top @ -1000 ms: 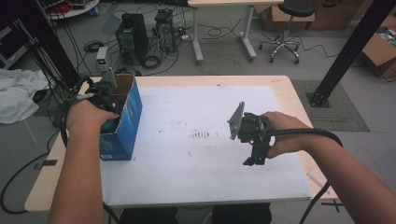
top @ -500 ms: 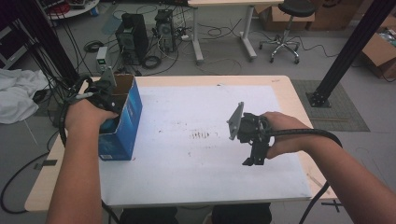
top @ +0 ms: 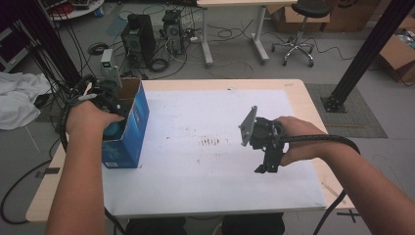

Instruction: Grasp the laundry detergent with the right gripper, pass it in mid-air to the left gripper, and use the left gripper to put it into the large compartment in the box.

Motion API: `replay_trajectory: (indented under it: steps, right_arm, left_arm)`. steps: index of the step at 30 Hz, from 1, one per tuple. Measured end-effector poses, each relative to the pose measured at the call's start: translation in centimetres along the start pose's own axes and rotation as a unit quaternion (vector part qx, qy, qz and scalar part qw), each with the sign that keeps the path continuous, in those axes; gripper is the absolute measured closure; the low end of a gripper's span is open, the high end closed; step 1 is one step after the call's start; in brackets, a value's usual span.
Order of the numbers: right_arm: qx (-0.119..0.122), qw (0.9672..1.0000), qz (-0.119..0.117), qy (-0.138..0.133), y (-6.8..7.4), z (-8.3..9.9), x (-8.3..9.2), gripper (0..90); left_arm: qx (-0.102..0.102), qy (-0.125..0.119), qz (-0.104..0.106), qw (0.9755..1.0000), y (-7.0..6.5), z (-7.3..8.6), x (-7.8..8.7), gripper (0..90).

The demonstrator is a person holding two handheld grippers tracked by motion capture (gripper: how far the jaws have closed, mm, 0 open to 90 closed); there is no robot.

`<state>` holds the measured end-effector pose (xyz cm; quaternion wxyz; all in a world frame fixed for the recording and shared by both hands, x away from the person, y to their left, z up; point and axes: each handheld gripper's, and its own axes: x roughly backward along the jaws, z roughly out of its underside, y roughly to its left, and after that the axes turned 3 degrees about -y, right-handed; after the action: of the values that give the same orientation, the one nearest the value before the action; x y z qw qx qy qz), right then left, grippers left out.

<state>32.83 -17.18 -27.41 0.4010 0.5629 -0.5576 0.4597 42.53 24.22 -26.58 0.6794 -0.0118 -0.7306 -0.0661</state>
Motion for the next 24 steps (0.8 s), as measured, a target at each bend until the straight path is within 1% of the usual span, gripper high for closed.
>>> replay_trajectory:
  steps: [2,4,6,7,8,10,14,15,17,18,20,22,24]
  right_arm:
    - [0.001,1.0,0.001,0.0,0.0,0.1,0.0,1.9]
    - [-0.001,1.0,0.002,0.002,0.0,0.1,0.0,1.9]
    - [-0.001,1.0,0.001,0.001,0.1,0.2,0.1,2.0]
    - [0.001,1.0,0.002,0.0,0.1,0.2,0.1,1.9]
    - [0.0,1.0,0.002,0.001,0.1,0.2,0.2,1.9]
    - [-0.001,1.0,0.003,0.0,0.1,0.2,0.3,2.0]
    - [-0.001,1.0,0.005,0.0,0.1,0.1,0.4,2.0]
    - [0.001,1.0,0.004,0.001,0.1,0.1,0.4,2.0]
    - [0.003,1.0,0.004,0.002,0.1,0.1,0.4,2.0]
    - [0.001,1.0,0.004,0.002,0.1,0.1,0.4,2.0]
    - [0.002,1.0,0.005,0.002,0.1,0.0,0.4,2.1]
    - [0.002,1.0,0.005,0.002,0.1,0.0,0.5,2.0]
    - [0.002,1.0,0.005,0.003,0.1,-0.1,0.5,2.1]
  left_arm:
    - [0.002,-0.002,0.0,1.0,0.1,0.0,0.2,25.7]
    - [0.003,-0.005,-0.005,1.0,0.1,0.1,0.6,24.5]
    - [0.0,-0.005,-0.008,1.0,0.1,0.2,0.7,23.6]
    - [0.003,-0.007,-0.008,0.9999,0.1,0.2,0.9,23.2]
    - [0.0,-0.008,-0.011,0.9999,0.1,0.2,1.1,22.7]
    - [0.0,-0.011,-0.013,0.9999,0.0,0.4,1.6,19.2]
    - [-0.008,-0.016,-0.013,0.9998,-0.1,0.6,2.5,18.0]
    - [-0.013,-0.018,-0.013,0.9997,-0.1,0.6,2.8,17.7]
    - [-0.017,-0.018,-0.013,0.9996,-0.3,0.7,3.3,16.2]
    - [-0.024,-0.018,-0.016,0.9994,-0.3,0.8,3.7,15.8]
    - [-0.027,-0.022,-0.019,0.9992,-0.3,0.9,4.2,15.7]
    - [-0.027,-0.026,-0.016,0.9992,-0.3,1.1,4.7,15.7]
    - [-0.03,-0.021,-0.014,0.9992,-0.3,1.3,5.2,15.7]
